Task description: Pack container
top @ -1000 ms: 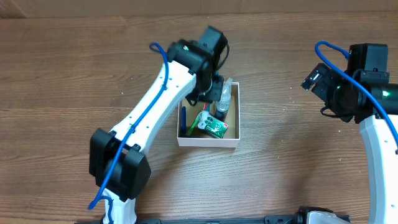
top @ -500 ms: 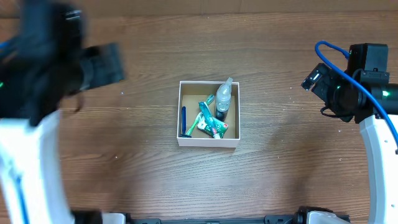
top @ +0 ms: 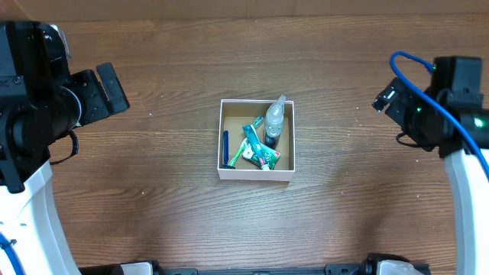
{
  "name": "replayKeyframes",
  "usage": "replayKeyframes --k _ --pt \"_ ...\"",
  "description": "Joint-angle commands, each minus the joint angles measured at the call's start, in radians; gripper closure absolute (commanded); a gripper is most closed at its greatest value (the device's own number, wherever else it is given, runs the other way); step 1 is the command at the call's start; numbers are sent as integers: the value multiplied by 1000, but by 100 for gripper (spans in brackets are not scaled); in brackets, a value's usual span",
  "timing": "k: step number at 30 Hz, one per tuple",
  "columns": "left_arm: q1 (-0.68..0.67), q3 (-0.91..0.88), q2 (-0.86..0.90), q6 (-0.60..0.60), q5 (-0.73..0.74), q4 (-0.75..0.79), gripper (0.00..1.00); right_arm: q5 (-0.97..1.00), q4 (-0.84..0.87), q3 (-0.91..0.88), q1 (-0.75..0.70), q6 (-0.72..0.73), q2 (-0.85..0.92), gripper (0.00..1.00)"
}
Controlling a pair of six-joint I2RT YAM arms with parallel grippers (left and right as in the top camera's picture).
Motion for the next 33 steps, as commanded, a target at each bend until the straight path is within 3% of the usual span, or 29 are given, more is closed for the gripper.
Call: replayKeyframes --k 1,4,9,12,17,20,33 --pt "5 -3 -2 11 -8 1 0 77 -17 7 6 -5 -185 0" --pt "5 -3 -1 11 -8 1 0 69 79 -83 22 -190 -380 0" --pt "5 -3 -2 11 -8 1 0 -110 367 -494 23 -513 -725 0" --pt "5 -3 -2 11 -8 1 0 -184 513 -840 23 -535 -962 0" --pt "5 -3 -2 11 -8 1 0 -241 618 -1207 23 -467 -1236 0" --pt "5 -3 -2 11 -8 1 0 -252 647 -1268 23 -468 -1301 0" --pt "5 -3 -2 11 -8 1 0 -252 646 -1268 23 -468 -1301 0"
